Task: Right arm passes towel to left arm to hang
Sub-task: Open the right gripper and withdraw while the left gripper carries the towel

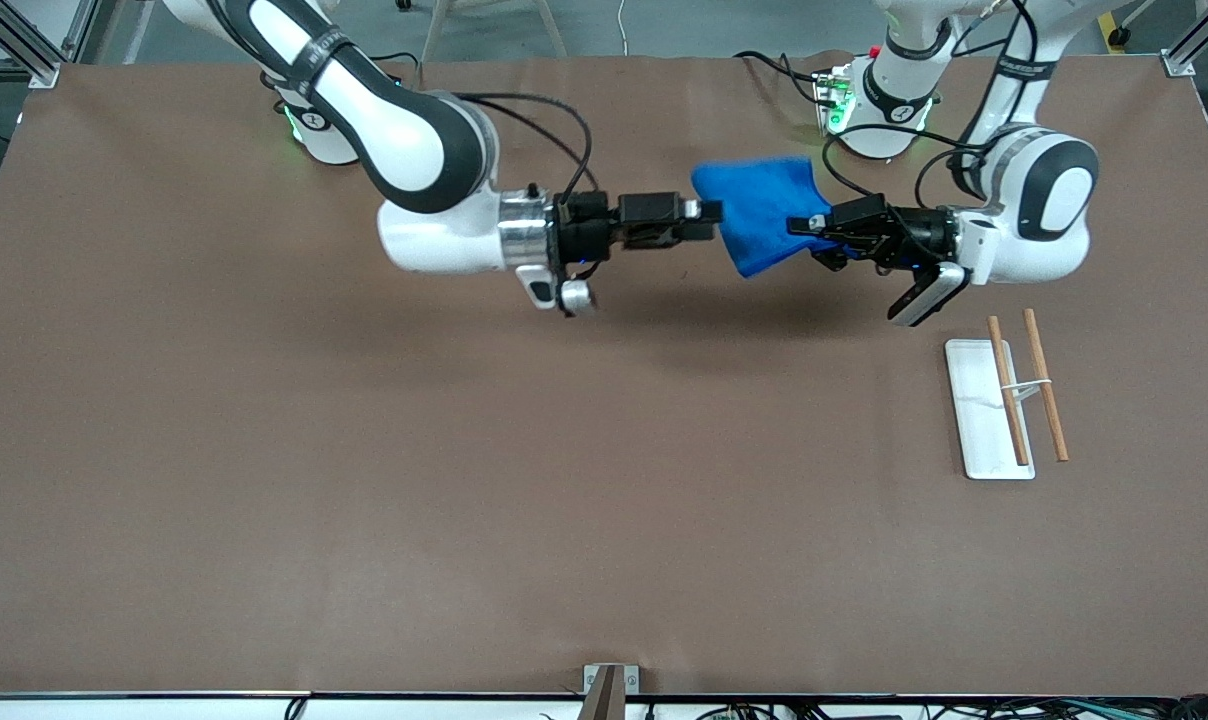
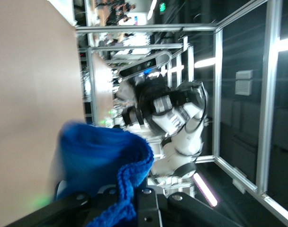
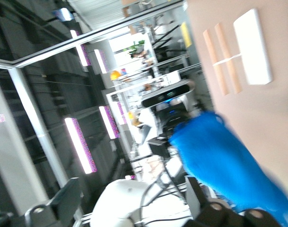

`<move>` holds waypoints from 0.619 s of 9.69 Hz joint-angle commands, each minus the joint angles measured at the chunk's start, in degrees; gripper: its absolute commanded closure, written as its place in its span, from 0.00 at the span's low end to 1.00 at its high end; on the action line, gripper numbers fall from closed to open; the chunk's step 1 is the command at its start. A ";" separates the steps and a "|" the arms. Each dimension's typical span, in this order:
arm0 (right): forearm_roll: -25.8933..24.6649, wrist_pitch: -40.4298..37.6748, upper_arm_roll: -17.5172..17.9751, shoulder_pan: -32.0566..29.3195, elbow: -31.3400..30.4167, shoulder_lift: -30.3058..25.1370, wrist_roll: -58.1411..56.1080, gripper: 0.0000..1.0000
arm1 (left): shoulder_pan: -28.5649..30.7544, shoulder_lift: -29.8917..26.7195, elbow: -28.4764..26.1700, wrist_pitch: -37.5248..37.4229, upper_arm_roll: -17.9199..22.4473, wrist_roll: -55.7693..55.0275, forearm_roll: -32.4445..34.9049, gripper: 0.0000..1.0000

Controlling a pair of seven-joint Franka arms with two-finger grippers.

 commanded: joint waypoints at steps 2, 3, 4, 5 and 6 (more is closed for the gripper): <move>-32.98 -3.01 -6.67 -2.76 -2.53 -4.70 16.18 0.00 | 0.19 4.19 8.13 1.09 6.79 -0.82 20.36 1.00; -41.00 -4.42 -10.26 -2.75 -4.98 -7.25 17.18 0.00 | 0.19 5.68 10.42 1.08 8.55 -0.91 26.17 1.00; -46.56 -6.08 -14.74 -2.84 -8.22 -11.36 17.19 0.00 | 0.19 7.96 13.23 1.08 11.62 -1.35 32.84 1.00; -51.40 -6.36 -18.87 -2.84 -11.39 -15.06 17.10 0.00 | 0.19 9.90 16.65 0.74 14.69 -1.44 38.13 1.00; -58.85 -8.02 -22.83 -2.84 -14.20 -17.36 17.19 0.00 | 0.28 11.57 19.73 0.38 17.94 -1.44 41.58 1.00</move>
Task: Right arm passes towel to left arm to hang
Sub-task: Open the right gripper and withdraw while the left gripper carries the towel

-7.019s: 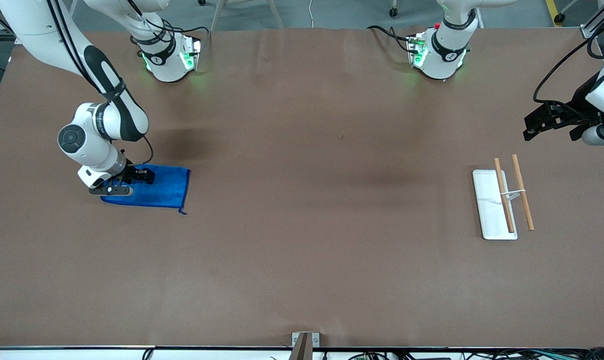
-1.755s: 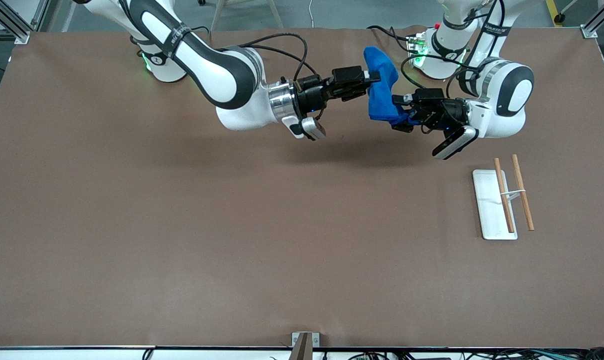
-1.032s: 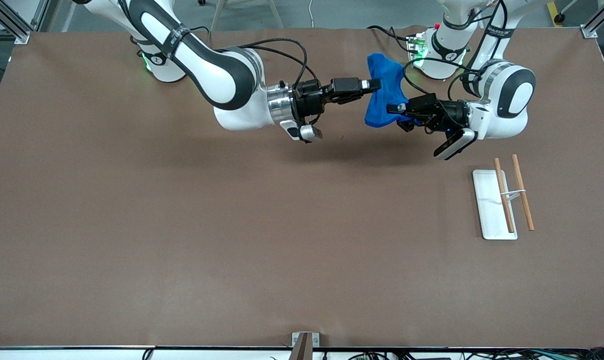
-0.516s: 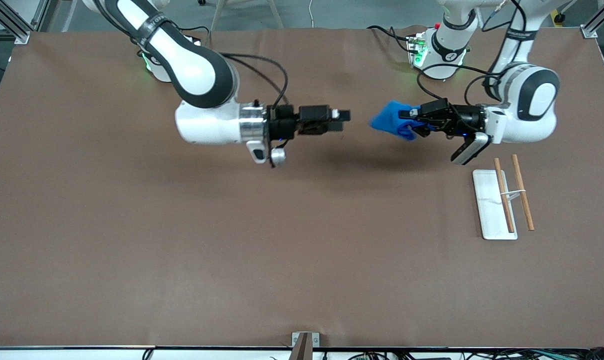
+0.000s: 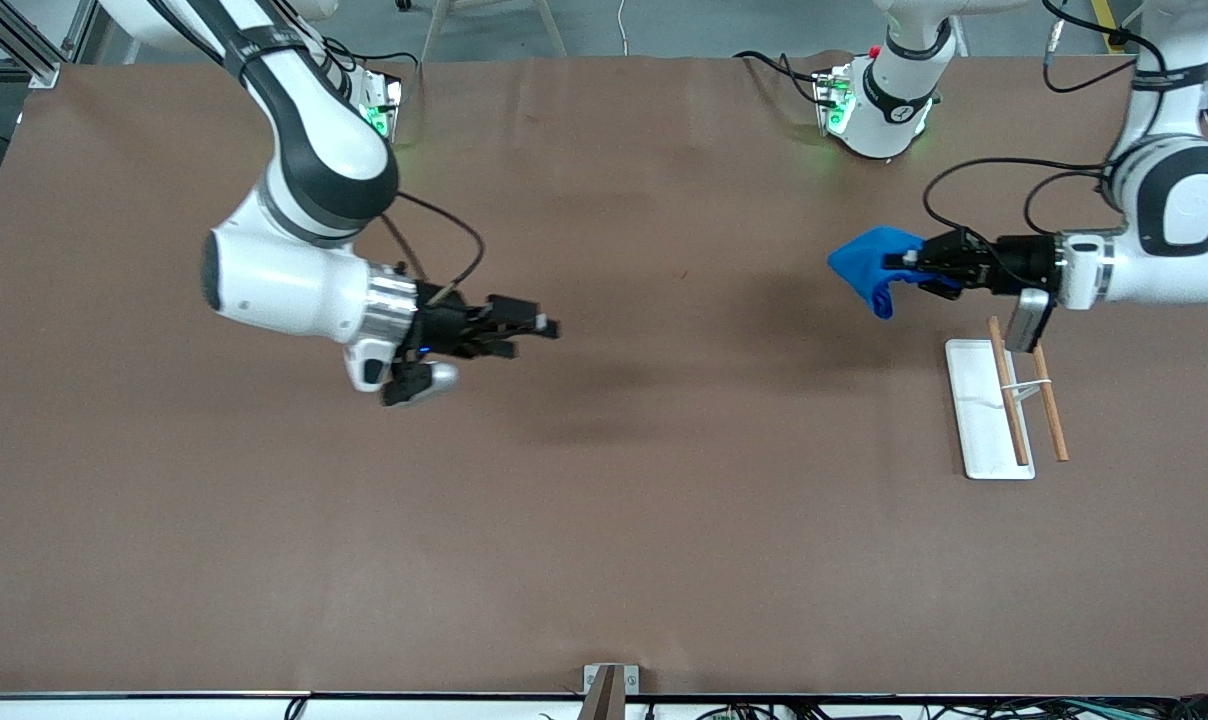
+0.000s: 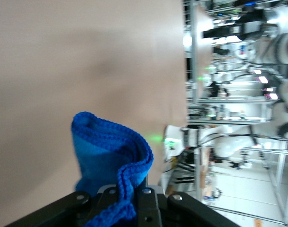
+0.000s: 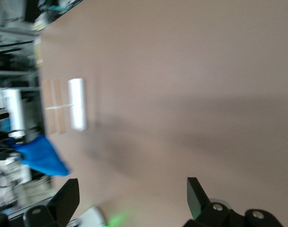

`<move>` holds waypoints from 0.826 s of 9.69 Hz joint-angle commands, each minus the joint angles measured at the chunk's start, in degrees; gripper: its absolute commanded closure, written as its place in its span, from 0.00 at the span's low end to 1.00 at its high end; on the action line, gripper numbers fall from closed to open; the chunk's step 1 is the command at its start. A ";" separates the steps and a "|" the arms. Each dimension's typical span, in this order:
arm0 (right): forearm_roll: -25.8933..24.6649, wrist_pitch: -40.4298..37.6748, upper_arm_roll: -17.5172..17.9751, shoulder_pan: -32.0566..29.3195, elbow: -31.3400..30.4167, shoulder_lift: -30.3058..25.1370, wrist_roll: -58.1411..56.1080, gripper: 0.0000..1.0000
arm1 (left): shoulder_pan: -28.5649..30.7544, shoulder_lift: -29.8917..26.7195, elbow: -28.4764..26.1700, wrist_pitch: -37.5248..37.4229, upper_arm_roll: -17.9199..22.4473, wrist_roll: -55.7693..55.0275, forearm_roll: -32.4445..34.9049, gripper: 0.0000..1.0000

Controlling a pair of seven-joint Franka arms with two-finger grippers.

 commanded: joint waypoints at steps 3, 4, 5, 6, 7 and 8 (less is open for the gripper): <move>-23.29 -3.06 -13.81 -1.80 -9.33 -9.58 1.04 0.00 | -0.33 12.59 17.47 0.13 8.12 -1.00 16.81 1.00; -27.08 -3.15 -18.46 -1.62 -8.46 -9.58 0.26 0.00 | -0.15 15.84 21.96 0.04 9.79 -0.92 19.65 1.00; -31.99 -4.89 -19.99 -1.62 -6.72 -10.10 -0.01 0.00 | -0.15 18.75 25.05 0.04 10.76 -1.01 19.76 1.00; -35.78 -9.95 -21.65 -1.71 -3.48 -10.80 -0.02 0.00 | -0.06 21.04 27.43 0.13 11.21 -1.36 19.94 1.00; -36.34 -16.44 -23.24 -1.80 -0.40 -12.38 0.33 0.00 | -0.24 23.24 29.98 0.13 12.78 -1.88 19.94 1.00; -36.43 -20.34 -25.43 -1.88 2.15 -14.05 -0.88 0.00 | -0.33 25.26 31.83 0.30 12.97 -2.76 19.94 1.00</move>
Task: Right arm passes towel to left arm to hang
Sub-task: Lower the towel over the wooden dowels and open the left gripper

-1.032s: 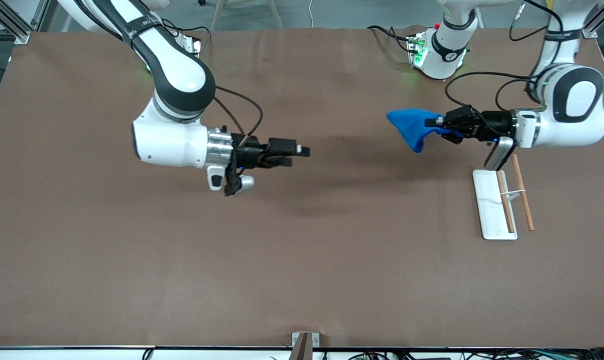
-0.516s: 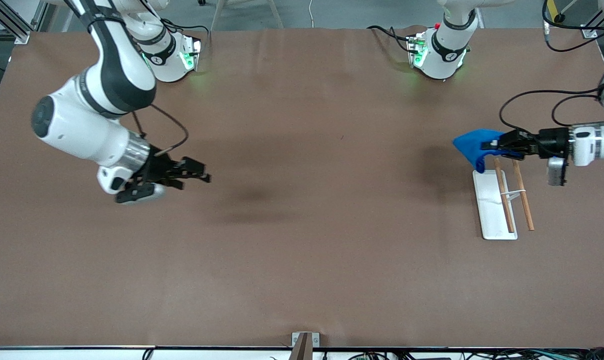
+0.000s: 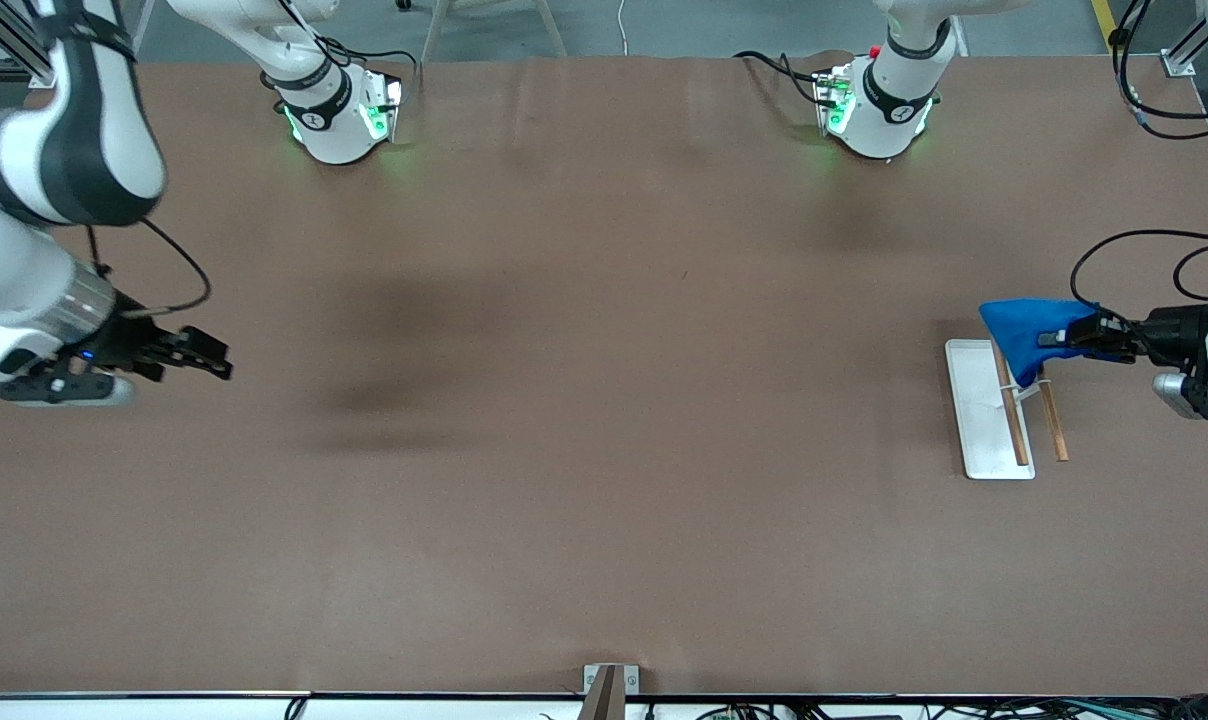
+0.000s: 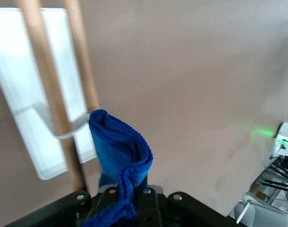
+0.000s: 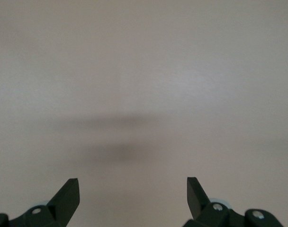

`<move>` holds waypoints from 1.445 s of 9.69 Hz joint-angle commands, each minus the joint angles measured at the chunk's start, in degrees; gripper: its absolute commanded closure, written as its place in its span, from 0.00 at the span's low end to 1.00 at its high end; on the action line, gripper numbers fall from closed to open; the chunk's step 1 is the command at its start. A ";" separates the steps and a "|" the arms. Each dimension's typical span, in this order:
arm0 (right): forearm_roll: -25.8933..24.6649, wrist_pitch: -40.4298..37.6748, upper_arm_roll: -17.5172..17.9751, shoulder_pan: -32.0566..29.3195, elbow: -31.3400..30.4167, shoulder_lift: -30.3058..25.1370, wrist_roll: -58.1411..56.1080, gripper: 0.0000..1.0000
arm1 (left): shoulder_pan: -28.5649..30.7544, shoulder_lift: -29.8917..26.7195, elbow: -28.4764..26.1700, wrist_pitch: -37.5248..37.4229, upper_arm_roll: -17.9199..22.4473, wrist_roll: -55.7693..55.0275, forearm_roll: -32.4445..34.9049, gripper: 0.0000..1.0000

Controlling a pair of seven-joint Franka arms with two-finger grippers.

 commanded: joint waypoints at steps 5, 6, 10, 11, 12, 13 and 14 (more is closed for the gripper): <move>-4.56 -25.98 -3.59 -0.91 18.01 -3.00 -0.95 0.00 | -0.75 8.89 6.54 5.14 0.93 -6.55 0.74 0.90; -4.91 -27.40 -1.84 -3.79 18.73 -3.70 -0.77 0.00 | -0.75 8.98 6.54 5.67 0.93 -6.64 0.56 0.82; -5.62 -17.82 -1.74 -3.47 9.57 -10.30 0.46 0.00 | -1.71 8.38 7.33 7.61 0.84 -12.87 -1.90 0.00; -5.53 -18.36 -1.74 -3.29 12.46 -9.25 -0.23 0.00 | -2.06 8.20 8.55 7.61 0.66 -15.23 -1.73 0.00; -5.53 -19.84 -1.74 -3.81 13.45 -8.81 -1.55 0.00 | -2.42 8.11 8.74 7.61 0.66 -15.78 -1.81 0.00; -5.53 -21.43 -1.74 -3.90 13.81 -8.80 -1.73 0.00 | -2.42 8.02 8.83 7.70 0.66 -15.96 -1.82 0.00; -5.44 -21.88 -1.74 -3.82 14.33 -8.80 -1.65 0.00 | -2.33 7.67 9.61 7.78 0.75 -15.96 -1.73 0.00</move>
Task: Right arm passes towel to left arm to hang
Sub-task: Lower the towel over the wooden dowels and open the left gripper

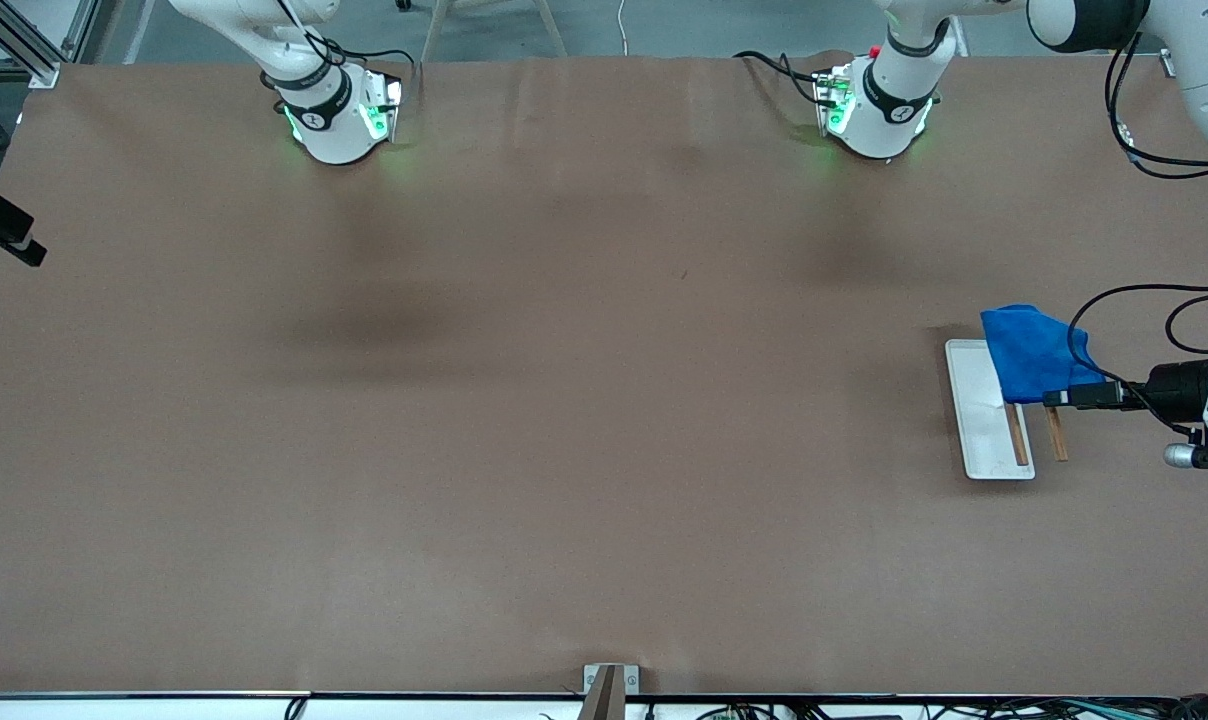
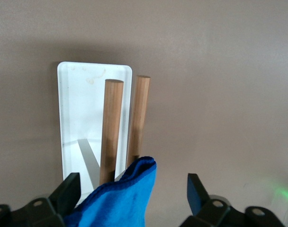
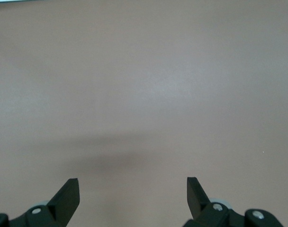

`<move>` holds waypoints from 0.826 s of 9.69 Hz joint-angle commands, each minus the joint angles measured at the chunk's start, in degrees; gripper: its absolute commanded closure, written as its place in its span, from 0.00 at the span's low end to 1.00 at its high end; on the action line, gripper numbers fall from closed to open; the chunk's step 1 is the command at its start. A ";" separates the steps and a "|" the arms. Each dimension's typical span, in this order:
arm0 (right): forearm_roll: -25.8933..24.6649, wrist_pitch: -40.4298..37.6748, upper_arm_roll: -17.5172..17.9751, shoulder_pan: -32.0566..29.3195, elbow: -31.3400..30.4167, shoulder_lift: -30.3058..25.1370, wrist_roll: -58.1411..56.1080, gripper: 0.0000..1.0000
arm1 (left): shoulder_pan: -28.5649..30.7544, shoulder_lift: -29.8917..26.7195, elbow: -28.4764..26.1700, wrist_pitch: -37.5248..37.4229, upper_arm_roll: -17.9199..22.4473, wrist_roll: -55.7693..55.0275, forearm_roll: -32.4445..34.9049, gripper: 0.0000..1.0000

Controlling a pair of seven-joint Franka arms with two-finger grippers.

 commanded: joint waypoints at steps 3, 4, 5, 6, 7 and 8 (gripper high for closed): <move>-0.71 -1.11 0.81 -0.55 0.54 -0.36 -0.40 0.00 | -0.70 -1.52 3.34 1.82 0.50 -5.18 3.52 0.00; -0.71 -1.12 0.81 -0.47 0.54 -0.28 -0.31 0.00 | -1.05 -3.87 3.70 3.04 0.07 -6.52 7.90 0.00; -0.63 -1.03 0.81 -0.55 0.54 -0.27 -0.31 0.00 | -2.71 -5.72 3.70 5.05 -0.54 -7.14 11.16 0.00; -0.63 -0.94 0.81 -0.73 0.54 -0.19 -0.31 0.00 | -3.16 -8.88 3.18 5.59 -2.03 -7.24 14.24 0.00; -0.71 -0.94 0.81 -0.56 0.54 -0.27 -0.31 0.00 | -3.08 -10.91 2.83 5.95 -4.39 -7.24 16.97 0.00; -0.71 -0.94 0.81 -0.55 0.54 -0.19 -0.23 0.00 | -3.08 -13.80 1.26 6.47 -6.94 -7.32 19.87 0.00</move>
